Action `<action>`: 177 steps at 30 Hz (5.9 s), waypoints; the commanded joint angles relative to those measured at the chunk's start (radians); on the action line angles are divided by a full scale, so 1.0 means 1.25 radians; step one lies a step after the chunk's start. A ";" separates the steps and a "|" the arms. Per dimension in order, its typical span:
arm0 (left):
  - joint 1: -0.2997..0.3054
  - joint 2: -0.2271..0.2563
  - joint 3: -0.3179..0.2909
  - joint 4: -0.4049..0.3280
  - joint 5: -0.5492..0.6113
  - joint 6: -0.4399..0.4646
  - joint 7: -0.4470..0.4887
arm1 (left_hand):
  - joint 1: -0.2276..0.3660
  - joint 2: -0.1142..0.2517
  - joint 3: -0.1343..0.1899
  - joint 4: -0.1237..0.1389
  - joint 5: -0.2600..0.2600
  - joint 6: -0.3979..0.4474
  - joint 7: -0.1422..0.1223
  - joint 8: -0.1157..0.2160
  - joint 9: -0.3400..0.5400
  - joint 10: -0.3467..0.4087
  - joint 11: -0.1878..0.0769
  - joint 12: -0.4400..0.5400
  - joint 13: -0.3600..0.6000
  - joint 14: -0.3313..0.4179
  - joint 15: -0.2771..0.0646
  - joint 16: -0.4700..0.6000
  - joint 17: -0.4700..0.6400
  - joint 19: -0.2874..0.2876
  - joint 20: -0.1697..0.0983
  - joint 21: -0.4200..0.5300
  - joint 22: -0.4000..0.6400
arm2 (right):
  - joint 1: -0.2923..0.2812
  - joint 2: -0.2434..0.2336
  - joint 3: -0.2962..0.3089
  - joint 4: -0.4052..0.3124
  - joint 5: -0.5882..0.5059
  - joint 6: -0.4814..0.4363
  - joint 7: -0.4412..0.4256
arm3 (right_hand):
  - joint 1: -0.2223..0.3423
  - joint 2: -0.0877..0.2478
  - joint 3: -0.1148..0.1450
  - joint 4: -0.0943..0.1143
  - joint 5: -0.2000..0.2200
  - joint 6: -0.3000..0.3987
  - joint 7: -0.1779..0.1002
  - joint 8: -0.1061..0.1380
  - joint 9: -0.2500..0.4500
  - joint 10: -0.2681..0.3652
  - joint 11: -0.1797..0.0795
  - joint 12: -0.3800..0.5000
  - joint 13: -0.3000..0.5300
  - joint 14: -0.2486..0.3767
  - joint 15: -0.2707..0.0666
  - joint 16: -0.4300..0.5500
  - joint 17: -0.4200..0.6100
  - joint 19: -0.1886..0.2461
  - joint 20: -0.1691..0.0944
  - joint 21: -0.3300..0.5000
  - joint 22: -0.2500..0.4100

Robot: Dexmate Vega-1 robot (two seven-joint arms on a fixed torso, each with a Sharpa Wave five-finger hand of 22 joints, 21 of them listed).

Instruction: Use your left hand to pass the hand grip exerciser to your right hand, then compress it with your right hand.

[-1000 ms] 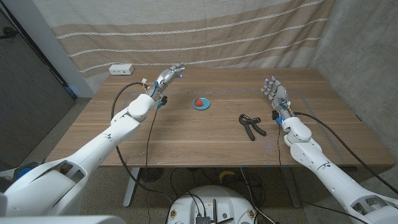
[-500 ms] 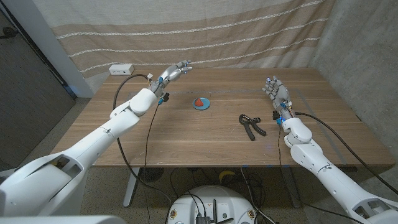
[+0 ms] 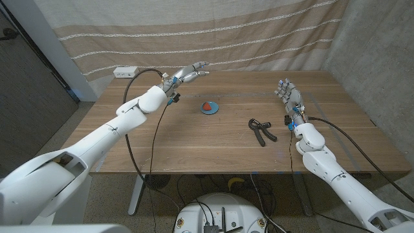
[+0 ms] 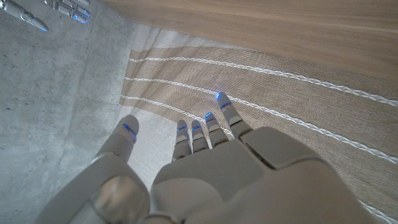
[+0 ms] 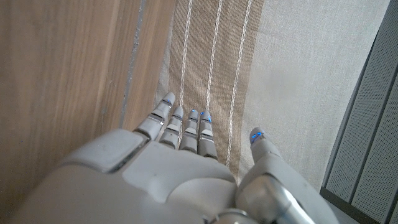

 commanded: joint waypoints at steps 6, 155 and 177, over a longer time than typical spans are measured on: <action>-0.070 -0.001 0.054 0.005 0.110 -0.050 -0.061 | 0.011 0.003 -0.002 -0.008 -0.002 0.003 -0.002 -0.001 0.002 0.004 -0.004 0.002 0.001 0.011 -0.001 0.006 0.003 0.006 0.000 -0.008 0.001 | -0.017 0.002 0.006 -0.011 -0.013 0.017 -0.020 | 0.009 -0.003 0.004 -0.009 0.006 0.009 -0.001 -0.003 0.003 0.009 0.001 -0.004 0.003 0.007 0.001 0.006 0.002 0.001 0.008 -0.005 0.004; -0.341 -0.128 0.377 0.023 0.761 -0.215 -0.109 | 0.507 -0.150 -0.057 -0.026 -0.007 0.404 -0.085 0.117 0.012 0.123 -0.066 -0.006 0.005 0.090 -0.067 -0.001 0.008 0.102 -0.041 -0.141 0.004 | -0.182 0.002 0.088 -0.099 -0.003 0.053 -0.107 | 0.003 0.002 0.001 -0.028 0.014 0.087 0.028 0.002 0.008 0.066 0.013 -0.013 0.016 0.026 0.009 0.013 0.016 0.010 0.017 -0.021 0.007; -0.374 -0.183 0.434 0.139 0.716 -0.249 -0.060 | 0.512 -0.137 -0.075 -0.024 -0.006 0.388 -0.101 0.099 0.011 0.116 -0.064 -0.006 0.005 0.087 -0.064 0.001 0.009 0.102 -0.036 -0.151 0.005 | -0.202 -0.012 0.098 -0.120 0.003 0.041 -0.111 | 0.002 0.002 0.000 -0.029 0.014 0.089 0.029 0.000 0.009 0.066 0.015 -0.016 0.018 0.027 0.008 0.013 0.017 0.011 0.017 -0.022 0.007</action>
